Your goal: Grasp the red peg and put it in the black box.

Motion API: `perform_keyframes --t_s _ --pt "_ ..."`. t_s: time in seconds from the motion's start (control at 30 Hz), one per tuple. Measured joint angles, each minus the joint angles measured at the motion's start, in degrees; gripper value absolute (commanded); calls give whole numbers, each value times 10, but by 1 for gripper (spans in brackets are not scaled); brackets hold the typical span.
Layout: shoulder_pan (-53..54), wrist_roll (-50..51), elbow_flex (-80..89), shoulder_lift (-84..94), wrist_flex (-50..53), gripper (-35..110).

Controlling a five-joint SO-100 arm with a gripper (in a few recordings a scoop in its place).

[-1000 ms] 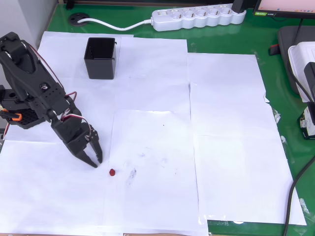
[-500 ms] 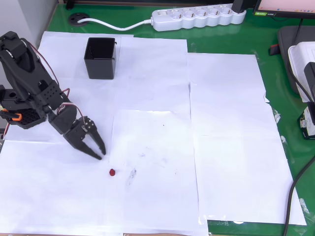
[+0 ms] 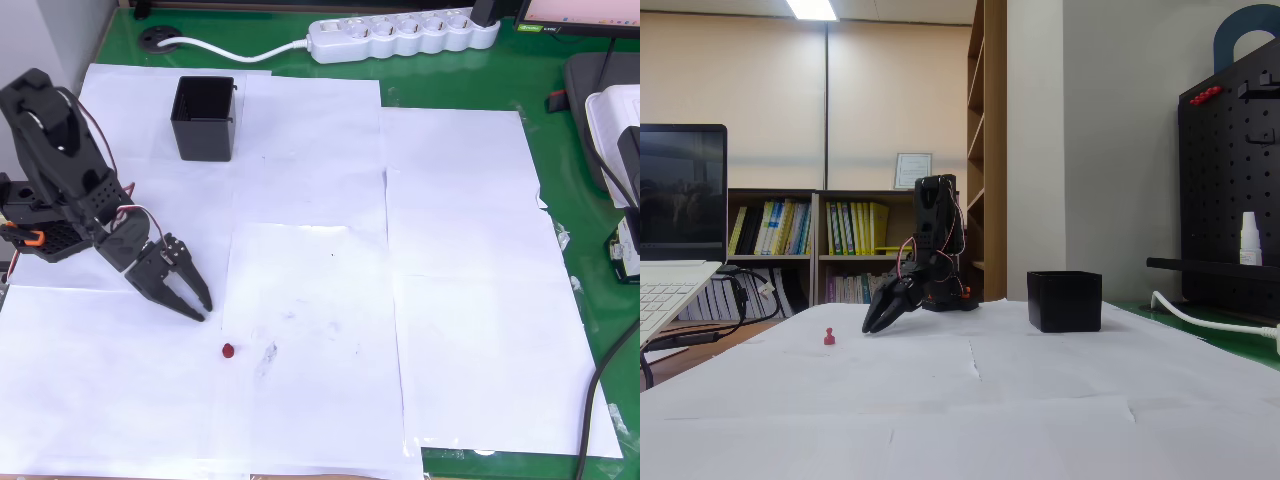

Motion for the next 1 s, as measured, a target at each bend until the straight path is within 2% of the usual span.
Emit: perform_keyframes --t_s 0.2,0.3,0.6,0.87,1.0 --pt "-7 0 22 117 -127 0" --pt "-9 3 32 147 -158 1" --pt "-9 4 69 183 -173 1" --pt "-9 7 72 204 -205 11" --pt "1 14 70 205 -217 12"
